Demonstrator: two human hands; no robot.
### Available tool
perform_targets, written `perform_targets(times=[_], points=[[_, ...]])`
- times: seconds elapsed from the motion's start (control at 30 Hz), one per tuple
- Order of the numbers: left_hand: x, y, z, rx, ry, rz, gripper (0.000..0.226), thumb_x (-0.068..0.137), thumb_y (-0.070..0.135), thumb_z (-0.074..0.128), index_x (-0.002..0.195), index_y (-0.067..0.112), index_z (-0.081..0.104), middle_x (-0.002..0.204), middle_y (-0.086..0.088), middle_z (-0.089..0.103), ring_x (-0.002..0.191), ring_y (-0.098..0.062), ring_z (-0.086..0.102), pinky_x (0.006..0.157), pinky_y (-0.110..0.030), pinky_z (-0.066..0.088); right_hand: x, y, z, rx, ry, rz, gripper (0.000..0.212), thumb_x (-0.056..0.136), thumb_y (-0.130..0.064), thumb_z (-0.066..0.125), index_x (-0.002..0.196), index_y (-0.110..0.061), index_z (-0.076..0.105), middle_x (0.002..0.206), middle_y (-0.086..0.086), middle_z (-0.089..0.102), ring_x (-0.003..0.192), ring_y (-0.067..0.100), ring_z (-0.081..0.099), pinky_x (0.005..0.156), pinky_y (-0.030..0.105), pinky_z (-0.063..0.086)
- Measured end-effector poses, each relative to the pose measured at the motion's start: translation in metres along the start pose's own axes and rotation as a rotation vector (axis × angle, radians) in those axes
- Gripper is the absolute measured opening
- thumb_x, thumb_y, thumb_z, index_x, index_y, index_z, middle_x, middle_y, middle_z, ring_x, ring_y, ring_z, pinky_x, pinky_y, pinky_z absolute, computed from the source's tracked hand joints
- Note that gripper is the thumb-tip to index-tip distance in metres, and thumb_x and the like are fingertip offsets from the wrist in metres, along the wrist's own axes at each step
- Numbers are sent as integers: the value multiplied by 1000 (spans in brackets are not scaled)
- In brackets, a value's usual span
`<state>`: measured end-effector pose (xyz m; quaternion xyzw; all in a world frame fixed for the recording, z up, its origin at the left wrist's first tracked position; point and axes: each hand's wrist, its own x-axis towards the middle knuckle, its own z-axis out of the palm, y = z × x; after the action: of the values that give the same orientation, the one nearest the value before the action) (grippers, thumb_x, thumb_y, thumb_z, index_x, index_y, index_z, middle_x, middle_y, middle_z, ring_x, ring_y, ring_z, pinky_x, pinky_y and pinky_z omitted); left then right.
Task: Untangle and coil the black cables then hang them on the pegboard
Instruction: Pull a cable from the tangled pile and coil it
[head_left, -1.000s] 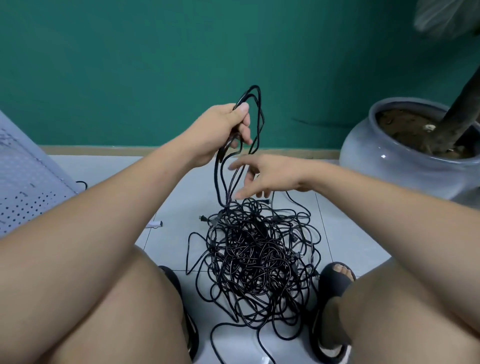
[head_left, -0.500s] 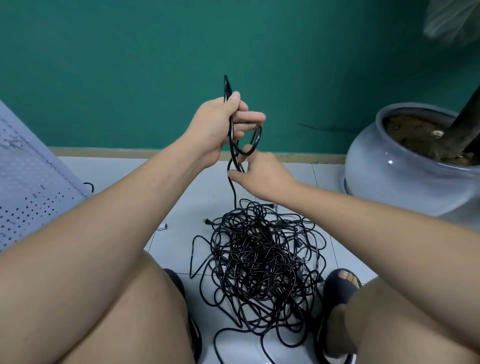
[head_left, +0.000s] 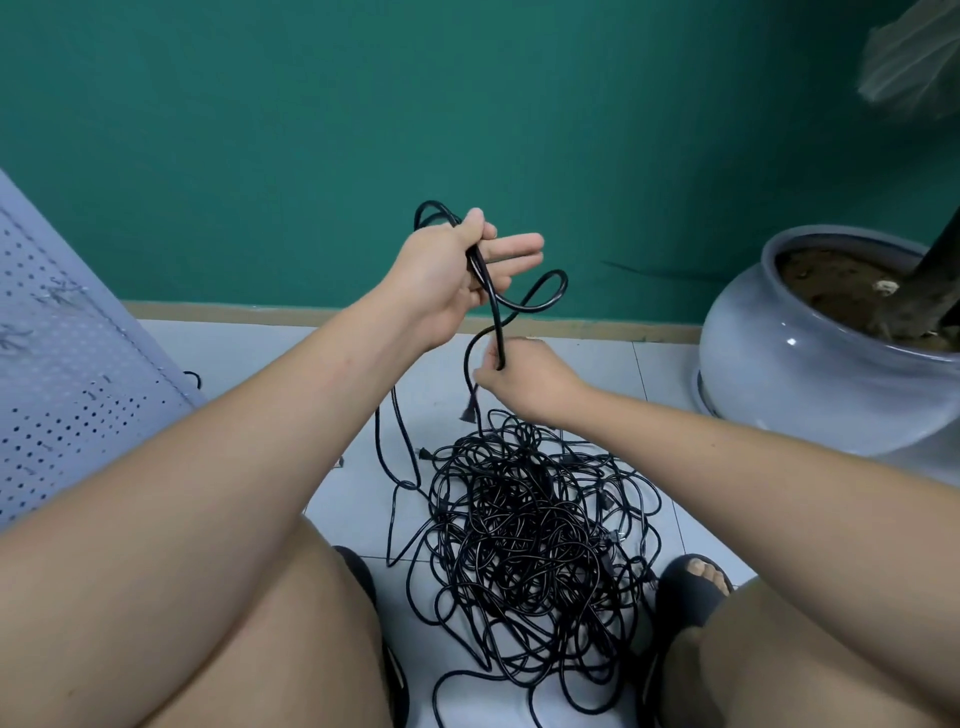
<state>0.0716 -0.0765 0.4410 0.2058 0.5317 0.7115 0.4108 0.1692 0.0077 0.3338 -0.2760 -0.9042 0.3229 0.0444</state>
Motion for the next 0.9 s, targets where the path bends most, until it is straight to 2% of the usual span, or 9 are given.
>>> perform_targets(times=[0.1, 0.17, 0.23, 0.3, 0.43, 0.5, 0.6, 0.7, 0.9], points=[[-5, 5, -2, -103, 16, -40, 18, 119, 24, 35, 113, 8, 41, 112, -24, 79, 104, -38, 79, 76, -32, 59, 5, 10, 1, 65, 58, 118, 21, 103, -29, 56, 111, -9, 58, 92, 9, 69, 72, 30, 65, 67, 39, 55], [-8, 8, -1, -175, 16, -59, 18, 119, 23, 35, 112, 7, 42, 112, -27, 78, 103, -41, 78, 83, -36, 65, 8, 14, 1, 161, 112, 170, 39, 105, -35, 58, 132, -9, 48, 93, 12, 70, 64, 28, 65, 56, 35, 51], [-11, 11, 2, -241, 2, -72, 19, 119, 21, 35, 109, 7, 42, 112, -31, 76, 103, -44, 78, 85, -40, 67, 10, 15, -1, 276, 139, 187, 64, 106, -38, 59, 156, -11, 29, 84, 12, 70, 58, 25, 64, 53, 30, 46], [-14, 12, 4, -291, -22, -91, 19, 119, 20, 34, 107, 7, 42, 113, -34, 75, 104, -46, 77, 84, -42, 67, 12, 14, -5, 458, 120, 174, 69, 107, -38, 60, 162, -19, 23, 70, 11, 65, 50, 22, 58, 52, 28, 46], [-16, 12, 5, -318, -63, -135, 20, 119, 20, 32, 106, 8, 42, 116, -35, 73, 106, -47, 76, 85, -44, 67, 12, 11, -13, 667, 60, 55, 17, 110, -38, 61, 120, -26, 55, 65, 9, 54, 49, 16, 45, 51, 28, 39], [-14, 12, 2, -291, -54, -140, 21, 119, 22, 31, 107, 8, 41, 118, -33, 74, 110, -46, 75, 93, -45, 64, 11, 8, -14, 677, 66, 3, 9, 111, -37, 60, 107, -29, 57, 64, 7, 53, 49, 14, 44, 50, 24, 38], [-11, 12, -6, -115, -11, -110, 26, 119, 33, 35, 106, 12, 44, 118, -25, 77, 113, -39, 76, 104, -43, 57, 9, 2, -19, 563, 95, -61, 27, 113, -39, 54, 104, -20, 70, 59, -2, 54, 50, 11, 46, 51, 24, 38], [-6, 8, -15, 248, 74, -31, 48, 113, 56, 40, 111, 12, 58, 112, -10, 82, 113, -26, 77, 99, -39, 59, 8, -1, -23, 460, 107, -58, 47, 113, -49, 49, 97, -15, 78, 58, -6, 53, 52, 10, 45, 56, 29, 35], [2, -6, -32, 590, 49, -99, 96, 98, 86, 16, 110, 19, 83, 114, 4, 81, 118, -10, 71, 110, -44, 51, 8, -8, -44, 519, 159, 8, 50, 111, -47, 53, 81, -14, 75, 55, -3, 53, 49, 12, 44, 56, 29, 36]])
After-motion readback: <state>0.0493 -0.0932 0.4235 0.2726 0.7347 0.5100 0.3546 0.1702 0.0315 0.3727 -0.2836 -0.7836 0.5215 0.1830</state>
